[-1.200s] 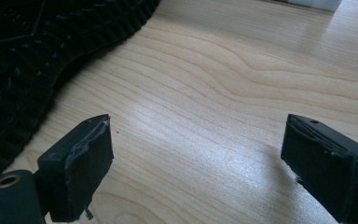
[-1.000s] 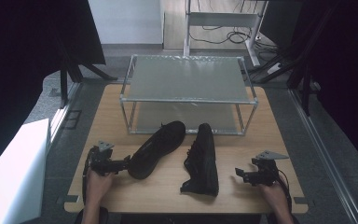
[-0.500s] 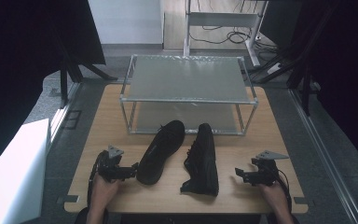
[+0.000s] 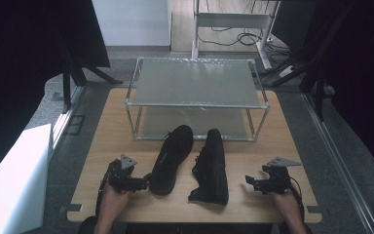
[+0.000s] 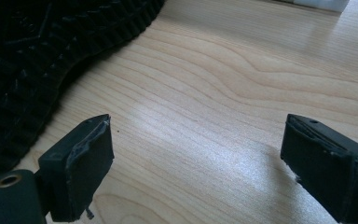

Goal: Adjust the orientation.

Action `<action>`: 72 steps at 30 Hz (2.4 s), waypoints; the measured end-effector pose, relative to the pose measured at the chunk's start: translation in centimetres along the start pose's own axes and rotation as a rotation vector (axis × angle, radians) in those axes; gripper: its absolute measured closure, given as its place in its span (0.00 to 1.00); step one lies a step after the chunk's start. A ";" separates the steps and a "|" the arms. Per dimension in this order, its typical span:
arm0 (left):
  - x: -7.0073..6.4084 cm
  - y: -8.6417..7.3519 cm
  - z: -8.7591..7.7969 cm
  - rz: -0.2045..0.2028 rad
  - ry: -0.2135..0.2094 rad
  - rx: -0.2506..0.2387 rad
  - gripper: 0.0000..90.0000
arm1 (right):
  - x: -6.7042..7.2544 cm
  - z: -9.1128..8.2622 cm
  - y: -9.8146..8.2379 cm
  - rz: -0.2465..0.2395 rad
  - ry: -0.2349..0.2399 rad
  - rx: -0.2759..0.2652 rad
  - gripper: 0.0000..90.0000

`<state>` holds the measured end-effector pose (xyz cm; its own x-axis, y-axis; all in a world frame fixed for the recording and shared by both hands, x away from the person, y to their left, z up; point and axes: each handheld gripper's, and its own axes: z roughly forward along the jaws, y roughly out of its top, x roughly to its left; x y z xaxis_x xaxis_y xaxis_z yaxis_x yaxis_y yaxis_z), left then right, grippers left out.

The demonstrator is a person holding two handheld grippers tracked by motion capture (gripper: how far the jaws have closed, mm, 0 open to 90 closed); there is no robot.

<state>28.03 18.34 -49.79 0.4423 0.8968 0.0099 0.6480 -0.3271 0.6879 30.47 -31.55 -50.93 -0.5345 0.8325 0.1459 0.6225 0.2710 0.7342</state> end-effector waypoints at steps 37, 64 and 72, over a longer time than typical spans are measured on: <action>-2.7 0.4 0.7 0.078 -0.074 -0.018 0.00 | 0.1 -0.5 0.4 0.031 0.022 -0.030 0.11; -1.7 0.0 0.5 0.075 -0.050 -0.028 0.00 | 4.6 0.4 7.3 -0.018 0.055 -0.098 0.00; -1.8 -0.1 0.5 0.089 -0.046 -0.015 0.00 | 6.4 2.2 8.6 -0.034 0.043 -0.085 0.00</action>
<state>27.54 16.62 -50.23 0.5260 0.8496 0.0384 0.5954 -0.4001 0.6967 33.65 -22.87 -45.11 -0.5795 0.8016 0.1471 0.5543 0.2553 0.7922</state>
